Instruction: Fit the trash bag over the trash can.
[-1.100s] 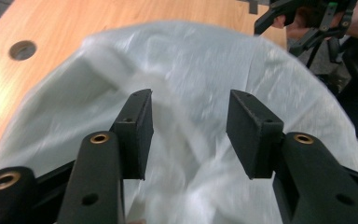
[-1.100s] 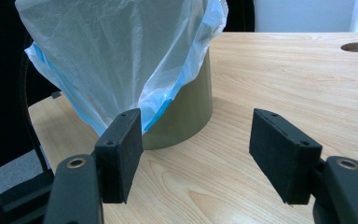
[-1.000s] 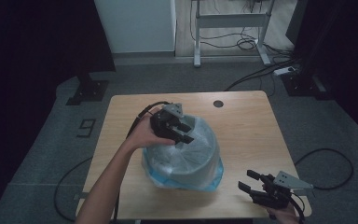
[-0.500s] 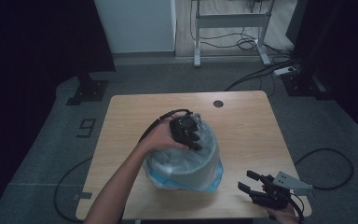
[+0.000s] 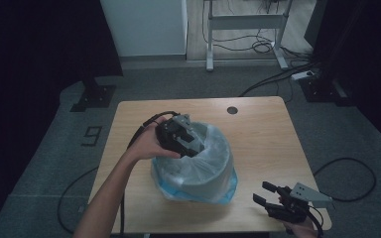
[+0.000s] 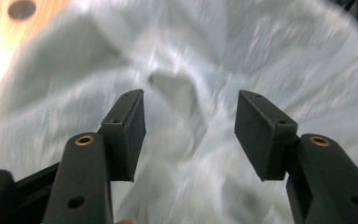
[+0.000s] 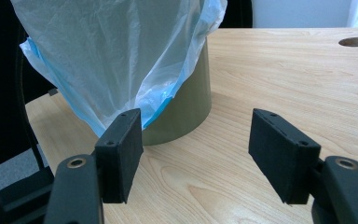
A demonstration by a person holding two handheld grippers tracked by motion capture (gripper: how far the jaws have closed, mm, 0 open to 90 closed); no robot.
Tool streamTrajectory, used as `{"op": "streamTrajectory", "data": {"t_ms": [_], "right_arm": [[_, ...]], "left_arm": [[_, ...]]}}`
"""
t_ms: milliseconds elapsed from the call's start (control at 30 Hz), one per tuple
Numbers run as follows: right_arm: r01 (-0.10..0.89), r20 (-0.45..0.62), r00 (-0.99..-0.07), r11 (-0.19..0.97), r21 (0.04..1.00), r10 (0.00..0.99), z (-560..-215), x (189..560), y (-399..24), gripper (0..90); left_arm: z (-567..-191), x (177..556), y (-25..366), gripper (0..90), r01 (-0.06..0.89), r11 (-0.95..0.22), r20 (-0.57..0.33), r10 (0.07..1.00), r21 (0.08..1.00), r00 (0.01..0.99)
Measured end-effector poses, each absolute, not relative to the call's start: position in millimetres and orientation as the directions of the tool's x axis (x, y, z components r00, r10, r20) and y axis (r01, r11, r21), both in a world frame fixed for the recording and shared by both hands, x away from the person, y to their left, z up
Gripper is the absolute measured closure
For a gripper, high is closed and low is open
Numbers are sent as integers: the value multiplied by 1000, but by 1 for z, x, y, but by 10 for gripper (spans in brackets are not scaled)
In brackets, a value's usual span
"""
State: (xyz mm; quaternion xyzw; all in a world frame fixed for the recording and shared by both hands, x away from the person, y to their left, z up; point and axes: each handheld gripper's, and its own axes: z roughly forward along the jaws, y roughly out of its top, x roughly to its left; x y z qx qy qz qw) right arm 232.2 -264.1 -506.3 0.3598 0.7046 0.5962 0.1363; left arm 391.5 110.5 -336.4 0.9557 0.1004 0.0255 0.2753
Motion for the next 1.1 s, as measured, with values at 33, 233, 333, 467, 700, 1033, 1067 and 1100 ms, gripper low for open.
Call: {"op": "streamTrajectory", "data": {"t_ms": [33, 233, 333, 467, 700, 1033, 1067, 1100], "right_arm": [[345, 236, -704, 31, 938, 670, -506, 232, -263, 346], [349, 235, -706, 40, 936, 668, -508, 233, -260, 342], [350, 235, -707, 42, 936, 667, -508, 233, -260, 341], [349, 238, -705, 35, 936, 669, -508, 233, -261, 340], [344, 233, -705, 35, 938, 669, -507, 232, -261, 337], [351, 234, -702, 40, 936, 672, -509, 232, -260, 336], [352, 235, -701, 39, 935, 673, -509, 232, -260, 336], [351, 234, -701, 40, 935, 673, -509, 232, -260, 336]], "left_arm": [[-339, 392, 114, 426, 184, -831, -9, 211, 525, 978], [-356, 392, 113, 402, 203, -852, -26, 217, 482, 976], [-355, 391, 114, 377, 204, -836, -12, 230, 509, 973], [-343, 382, 132, 334, 206, -756, 8, 269, 621, 963], [-337, 362, 170, 301, 222, -652, 27, 348, 725, 937], [-347, 329, 224, 291, 235, -531, 32, 446, 814, 894], [-351, 324, 232, 286, 240, -515, 30, 462, 823, 886], [-354, 321, 238, 286, 246, -502, 24, 471, 829, 882]]}}
